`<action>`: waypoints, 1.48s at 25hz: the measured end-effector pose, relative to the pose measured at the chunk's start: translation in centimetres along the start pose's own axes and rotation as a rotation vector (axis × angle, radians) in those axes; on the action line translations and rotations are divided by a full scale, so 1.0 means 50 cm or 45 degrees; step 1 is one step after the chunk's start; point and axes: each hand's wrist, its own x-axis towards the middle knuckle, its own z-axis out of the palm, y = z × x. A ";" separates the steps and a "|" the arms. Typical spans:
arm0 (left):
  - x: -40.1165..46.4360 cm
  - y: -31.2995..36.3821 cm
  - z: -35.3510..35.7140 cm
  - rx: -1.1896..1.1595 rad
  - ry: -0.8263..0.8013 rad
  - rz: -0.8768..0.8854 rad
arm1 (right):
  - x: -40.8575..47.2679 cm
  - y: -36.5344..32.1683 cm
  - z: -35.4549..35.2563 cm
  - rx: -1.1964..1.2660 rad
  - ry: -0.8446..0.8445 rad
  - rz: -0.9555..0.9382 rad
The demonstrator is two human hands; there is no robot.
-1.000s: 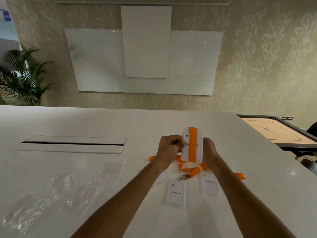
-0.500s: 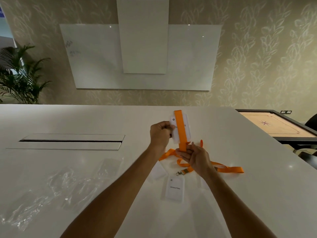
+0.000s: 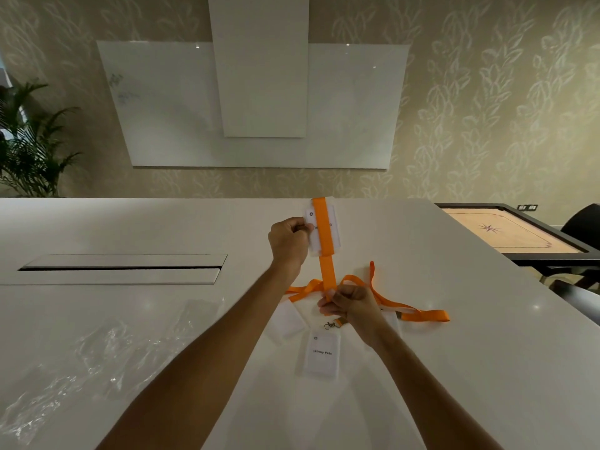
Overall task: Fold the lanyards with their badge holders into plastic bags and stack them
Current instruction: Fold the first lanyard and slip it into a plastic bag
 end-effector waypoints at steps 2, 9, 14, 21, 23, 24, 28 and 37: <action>0.006 -0.002 -0.004 0.048 0.037 0.016 | -0.010 -0.001 0.013 -0.090 0.000 -0.014; 0.020 -0.022 -0.029 0.223 0.136 0.091 | -0.055 -0.031 0.053 -0.270 0.001 -0.004; 0.006 -0.049 -0.038 0.421 0.124 0.243 | -0.067 -0.070 0.057 -0.451 -0.009 -0.061; -0.044 -0.085 -0.029 0.479 0.047 0.412 | -0.035 -0.151 0.041 -0.286 0.140 -0.174; -0.056 -0.098 -0.025 0.469 0.033 0.398 | -0.022 -0.157 0.039 -0.283 0.188 -0.183; -0.060 -0.103 -0.024 0.466 0.019 0.389 | -0.015 -0.156 0.038 -0.273 0.212 -0.187; -0.080 -0.106 -0.024 0.450 -0.060 0.390 | 0.009 -0.151 0.041 -0.314 0.320 -0.205; -0.104 -0.112 -0.025 0.299 -0.155 0.252 | 0.030 -0.109 0.043 -0.682 0.505 -0.403</action>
